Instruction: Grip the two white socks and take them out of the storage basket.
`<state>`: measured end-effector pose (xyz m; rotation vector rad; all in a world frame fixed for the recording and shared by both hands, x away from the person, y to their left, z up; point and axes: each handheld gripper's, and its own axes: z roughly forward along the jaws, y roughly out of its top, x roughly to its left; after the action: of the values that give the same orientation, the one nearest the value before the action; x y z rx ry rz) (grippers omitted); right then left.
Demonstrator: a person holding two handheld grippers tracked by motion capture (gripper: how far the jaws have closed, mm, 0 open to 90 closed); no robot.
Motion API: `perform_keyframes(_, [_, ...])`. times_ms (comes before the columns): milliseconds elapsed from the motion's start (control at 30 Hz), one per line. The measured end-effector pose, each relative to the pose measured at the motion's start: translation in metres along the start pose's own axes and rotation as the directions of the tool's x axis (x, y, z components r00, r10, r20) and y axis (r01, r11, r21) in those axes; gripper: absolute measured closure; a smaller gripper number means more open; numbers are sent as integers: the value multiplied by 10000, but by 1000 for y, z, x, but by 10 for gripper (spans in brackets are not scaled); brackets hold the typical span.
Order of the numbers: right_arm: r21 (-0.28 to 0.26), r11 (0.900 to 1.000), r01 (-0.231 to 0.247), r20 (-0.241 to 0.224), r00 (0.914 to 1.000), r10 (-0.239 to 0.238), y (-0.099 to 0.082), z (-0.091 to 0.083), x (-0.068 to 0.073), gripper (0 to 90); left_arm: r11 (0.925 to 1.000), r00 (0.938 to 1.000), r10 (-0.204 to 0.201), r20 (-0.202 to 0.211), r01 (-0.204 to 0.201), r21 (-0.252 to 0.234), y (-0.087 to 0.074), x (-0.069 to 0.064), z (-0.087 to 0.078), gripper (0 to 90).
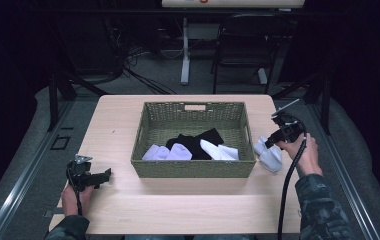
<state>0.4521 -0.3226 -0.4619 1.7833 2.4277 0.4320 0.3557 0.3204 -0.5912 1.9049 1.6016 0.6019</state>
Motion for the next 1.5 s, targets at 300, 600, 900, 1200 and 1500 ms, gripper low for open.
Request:
perform_keyframes(300, [-1065,9925,608,-55,9981,-618,9,-66,8,233,10000,10000,1,1,-1,-1,0,0,0,22])
perform_keyframes(600, [-1804,9737,1391,211,9903,-1376,23,-115,33,163,10000,10000,0,0,0,-1,0,0,0,22])
perform_keyframes(900, [-2376,9459,2209,207,9747,-2225,37,-137,65,99,10000,10000,1,2,-1,1,0,0,0,22])
perform_keyframes(1200, [-2318,9226,3082,4,9485,-3168,56,-137,103,49,10000,10000,11,-2,-11,-6,0,0,0,22])
perform_keyframes(1500, [-2123,9064,3653,-340,9242,-3804,73,-112,139,83,10000,10000,8,-1,-8,-6,0,0,0,22])
